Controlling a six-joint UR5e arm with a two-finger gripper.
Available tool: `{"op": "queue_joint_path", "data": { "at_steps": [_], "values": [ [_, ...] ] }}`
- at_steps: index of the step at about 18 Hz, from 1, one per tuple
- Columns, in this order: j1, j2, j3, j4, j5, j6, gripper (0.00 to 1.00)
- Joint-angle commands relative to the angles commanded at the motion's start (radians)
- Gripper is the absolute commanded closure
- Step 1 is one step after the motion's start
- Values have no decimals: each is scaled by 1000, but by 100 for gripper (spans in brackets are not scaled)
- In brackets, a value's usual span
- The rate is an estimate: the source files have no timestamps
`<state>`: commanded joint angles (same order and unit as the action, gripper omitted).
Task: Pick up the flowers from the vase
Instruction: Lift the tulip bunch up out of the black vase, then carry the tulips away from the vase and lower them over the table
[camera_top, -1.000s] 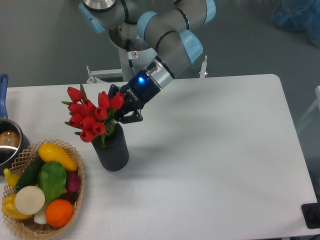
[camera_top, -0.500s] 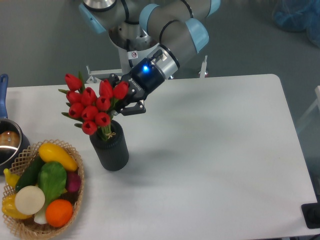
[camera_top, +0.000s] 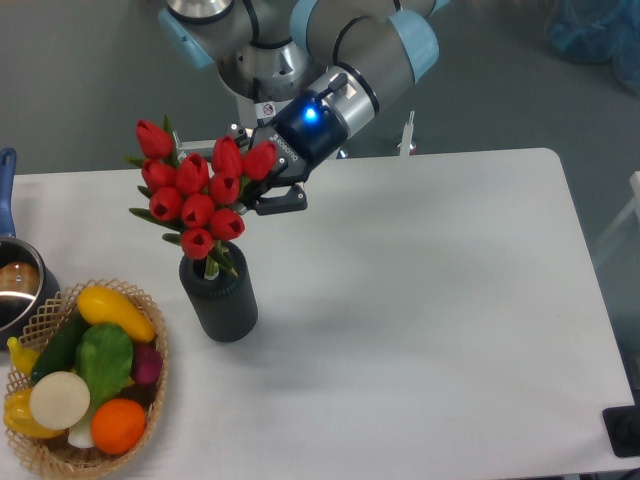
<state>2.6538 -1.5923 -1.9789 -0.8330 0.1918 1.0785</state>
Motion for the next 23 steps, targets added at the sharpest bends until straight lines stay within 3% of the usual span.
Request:
{"op": "queue_joint_path", "data": {
  "at_steps": [9,19,23],
  "values": [
    [37,5,55,-3,-90,-153,82],
    [60,6,74,-2,-138,-178,82],
    [74,-6,126,3,-129,-161,82]
  ]
}}
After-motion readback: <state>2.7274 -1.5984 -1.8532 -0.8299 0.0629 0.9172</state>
